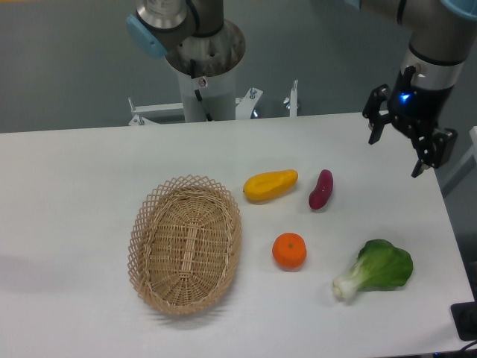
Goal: Pick up the mango from the table
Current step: 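Move the open gripper toward the yellow mango beside the sweet potato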
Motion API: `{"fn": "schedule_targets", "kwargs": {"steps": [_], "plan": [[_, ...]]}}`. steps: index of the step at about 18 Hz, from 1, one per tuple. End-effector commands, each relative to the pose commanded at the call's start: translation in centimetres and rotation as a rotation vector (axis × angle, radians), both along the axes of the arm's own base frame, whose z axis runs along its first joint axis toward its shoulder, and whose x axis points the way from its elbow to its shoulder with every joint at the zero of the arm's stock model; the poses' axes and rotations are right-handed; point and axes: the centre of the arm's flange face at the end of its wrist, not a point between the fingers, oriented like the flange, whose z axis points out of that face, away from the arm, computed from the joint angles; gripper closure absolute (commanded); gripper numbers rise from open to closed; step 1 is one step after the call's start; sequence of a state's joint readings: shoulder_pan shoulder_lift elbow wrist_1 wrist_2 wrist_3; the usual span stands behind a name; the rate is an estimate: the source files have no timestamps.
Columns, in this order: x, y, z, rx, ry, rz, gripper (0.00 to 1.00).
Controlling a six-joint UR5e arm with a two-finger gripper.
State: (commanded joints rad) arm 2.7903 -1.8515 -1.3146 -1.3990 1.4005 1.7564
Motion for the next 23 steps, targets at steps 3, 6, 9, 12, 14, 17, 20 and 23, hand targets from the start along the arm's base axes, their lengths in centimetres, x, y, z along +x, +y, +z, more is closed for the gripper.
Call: {"fn": "schedule_targets", "kwargs": {"steps": [3,6,9,12,14,17,20,23], "plan": [[0.4,-0.1,-1.3,-0.011,-0.022,-0.001,0.00],[0.5,-0.1,-1.8,-0.016,-0.030,-0.001,0.00],[0.7,-0.3,-2.7,-0.015,-0.045,0.001,0.00],[1.5,-0.6,-3.5,-0.021,-0.054,0.006,0.00],[1.9,-0.7,-4.5,-0.019,-0.061,0.024,0.00],[3.0,-0.9,-6.0,-0.019,-0.061,0.073,0.00],[4.6,-1.1,-9.0,-0.025,-0.085,0.113,0.00],[6.9,-0.3,-12.8,-0.072,-0.113,0.089,0.00]]}}
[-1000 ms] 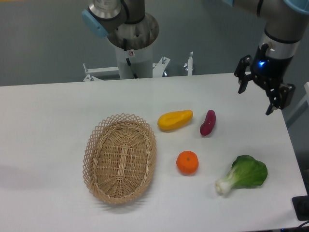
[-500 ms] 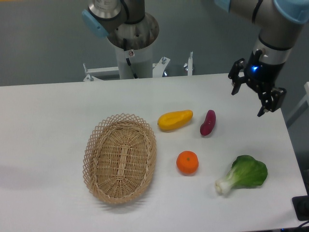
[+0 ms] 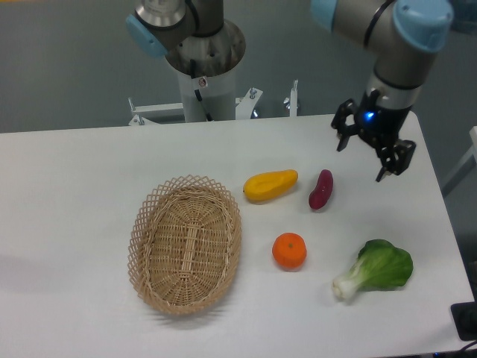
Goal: Pick up the mango from the table
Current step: 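Move the open gripper toward the yellow mango beside the sweet potato, then lower the gripper onto the yellow mango and close around it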
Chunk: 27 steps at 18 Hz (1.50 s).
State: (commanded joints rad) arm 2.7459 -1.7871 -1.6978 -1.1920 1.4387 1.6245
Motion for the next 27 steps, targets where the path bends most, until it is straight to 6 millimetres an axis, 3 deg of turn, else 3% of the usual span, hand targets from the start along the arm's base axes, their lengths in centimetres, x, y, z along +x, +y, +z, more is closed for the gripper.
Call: {"fn": "schedule_targets", "kwargs": {"steps": [5,11,27], "plan": [[3.6,1.7,-5.6,-0.080,0.032,-0.003,0.00],[6.9,2.7,-9.4,-0.181,0.049,-0.105,0.00],[13.1,2.5,-15.3,-0.261,0.055,-0.176,0.00]]}}
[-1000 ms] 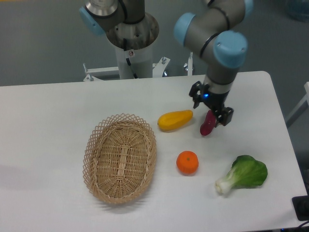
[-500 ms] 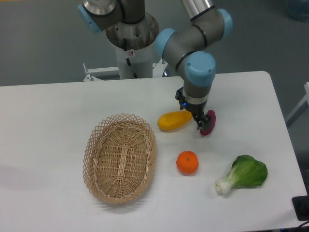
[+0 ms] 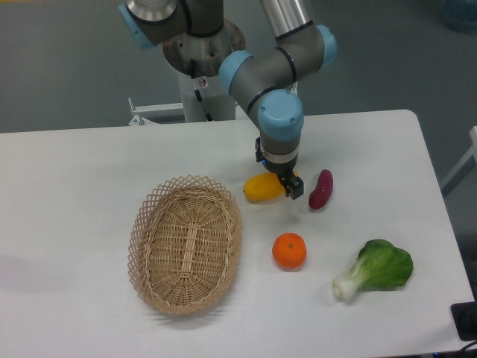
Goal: Pick up the mango from the table
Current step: 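Lower the gripper onto the yellow mango and close around it, then lift the grasped mango up off the table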
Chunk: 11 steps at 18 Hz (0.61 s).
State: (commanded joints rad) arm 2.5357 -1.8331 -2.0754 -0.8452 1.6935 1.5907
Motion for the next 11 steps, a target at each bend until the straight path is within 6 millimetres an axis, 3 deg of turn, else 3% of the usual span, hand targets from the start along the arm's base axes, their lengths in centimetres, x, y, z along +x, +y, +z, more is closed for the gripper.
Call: {"fn": "schedule_targets", "kwargs": {"steps": [3,4,6,11], "plan": [[0.00,0.11,0.16,0.005,0.004,0.000,0.01],[-0.05,0.14,0.13,0.009,0.011,0.003,0.14],[-0.25,0.28,0.38,0.015,0.020,0.026,0.49],[-0.55,0.51,0.94,0.024,0.030,0.026,0.64]]}}
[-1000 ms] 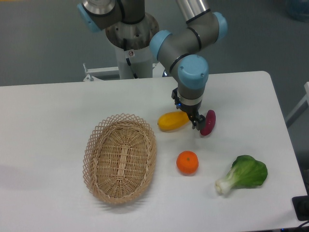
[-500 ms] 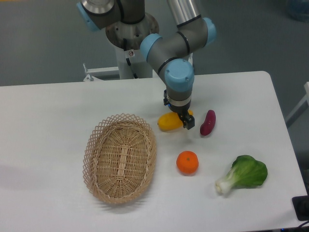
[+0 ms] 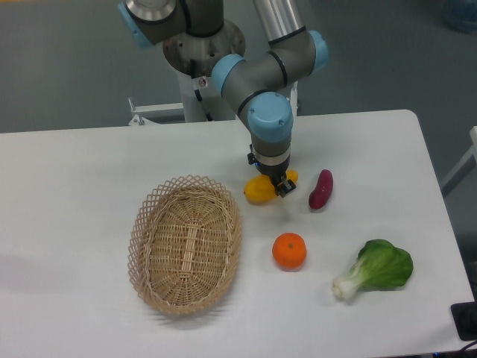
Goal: Pick up the mango from the table
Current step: 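Lift the grasped mango up off the table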
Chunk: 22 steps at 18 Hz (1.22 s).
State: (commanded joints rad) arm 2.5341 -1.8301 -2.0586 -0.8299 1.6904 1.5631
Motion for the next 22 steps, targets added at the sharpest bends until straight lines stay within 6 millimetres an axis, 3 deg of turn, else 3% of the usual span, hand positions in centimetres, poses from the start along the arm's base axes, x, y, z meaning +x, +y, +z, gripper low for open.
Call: {"fn": "schedule_targets", "kwargs": {"steps": [4,7,15,19,22], "plan": [[-0.8,0.5,1.4,0.018,0.024,-0.005,0.64],[-2.7,1.7,4.7,0.041,0.036,-0.005,0.64],[-8.6,5.2,19.3,0.284,-0.016,0.099,0.62],[-10.8,5.2,24.5,0.354,-0.070,0.198,0.62],[-12.3,4.6,26.7,0.401,-0.065,0.227,0.62]]}}
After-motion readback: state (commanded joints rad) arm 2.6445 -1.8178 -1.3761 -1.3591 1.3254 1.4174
